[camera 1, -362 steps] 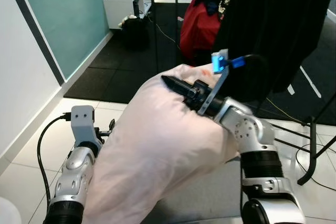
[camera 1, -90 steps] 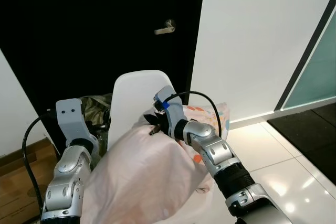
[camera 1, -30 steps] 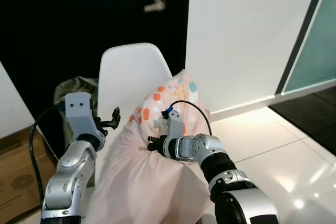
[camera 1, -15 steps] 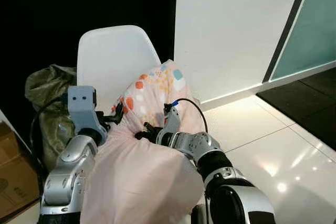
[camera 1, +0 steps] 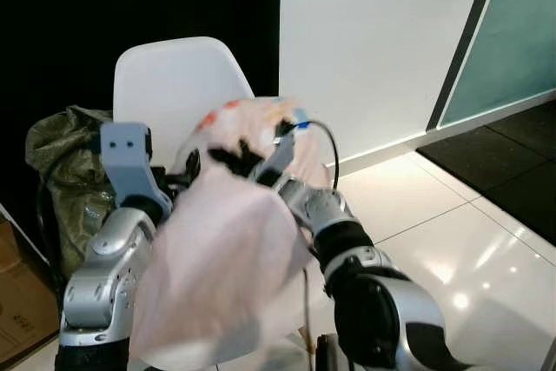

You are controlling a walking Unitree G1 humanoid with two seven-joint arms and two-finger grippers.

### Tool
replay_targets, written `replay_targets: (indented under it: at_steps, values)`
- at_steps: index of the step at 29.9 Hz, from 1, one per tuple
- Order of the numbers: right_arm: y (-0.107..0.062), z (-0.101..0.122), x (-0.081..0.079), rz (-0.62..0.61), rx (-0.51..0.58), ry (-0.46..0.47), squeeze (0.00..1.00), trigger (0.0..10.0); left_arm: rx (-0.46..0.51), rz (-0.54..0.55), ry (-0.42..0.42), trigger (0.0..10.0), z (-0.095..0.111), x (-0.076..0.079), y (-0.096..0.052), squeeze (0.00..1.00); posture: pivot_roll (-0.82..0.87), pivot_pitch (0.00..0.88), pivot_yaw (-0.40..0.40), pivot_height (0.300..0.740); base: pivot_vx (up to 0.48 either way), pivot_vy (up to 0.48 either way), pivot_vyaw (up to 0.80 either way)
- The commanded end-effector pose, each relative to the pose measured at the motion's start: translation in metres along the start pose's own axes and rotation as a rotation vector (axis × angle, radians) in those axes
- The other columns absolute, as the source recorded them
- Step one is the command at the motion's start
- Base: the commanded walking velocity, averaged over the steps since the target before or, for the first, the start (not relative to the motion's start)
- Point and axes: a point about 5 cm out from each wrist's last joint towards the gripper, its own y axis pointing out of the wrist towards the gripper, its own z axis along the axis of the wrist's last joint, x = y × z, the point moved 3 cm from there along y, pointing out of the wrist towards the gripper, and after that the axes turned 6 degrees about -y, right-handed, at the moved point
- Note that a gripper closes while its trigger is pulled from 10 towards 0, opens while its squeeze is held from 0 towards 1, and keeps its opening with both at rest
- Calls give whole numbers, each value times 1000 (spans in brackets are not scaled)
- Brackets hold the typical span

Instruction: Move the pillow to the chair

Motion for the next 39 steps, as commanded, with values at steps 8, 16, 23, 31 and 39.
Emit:
replay_targets:
  at_steps: [8, 16, 23, 31, 39]
  values:
    - [-6, 10, 20, -131, 47, -139, 0, 10000, 13, -5, 6, 10000, 13, 1, -1, 0, -118, 38, -15, 490, 0, 0, 0]
    - [-66, -90, 115, -470, -636, -636, 0, 10000, -14, -9, 6, 10000, 6, 3, -2, 0, -139, 48, -9, 490, 0, 0, 0]
    - [-74, -102, 119, -457, -780, -714, 0, 10000, -21, -17, -1, 10000, 5, 5, -1, 0, -143, 45, -10, 490, 0, 0, 0]
    - [-64, -78, 113, -418, -679, -820, 0, 10000, -36, -14, -6, 10000, 0, 6, -2, 0, -147, 44, -12, 490, 0, 0, 0]
    - [-63, -67, 107, -362, -682, -813, 1000, 10000, -53, -4, -3, 10000, -7, 4, -3, 0, -155, 46, -15, 490, 0, 0, 0]
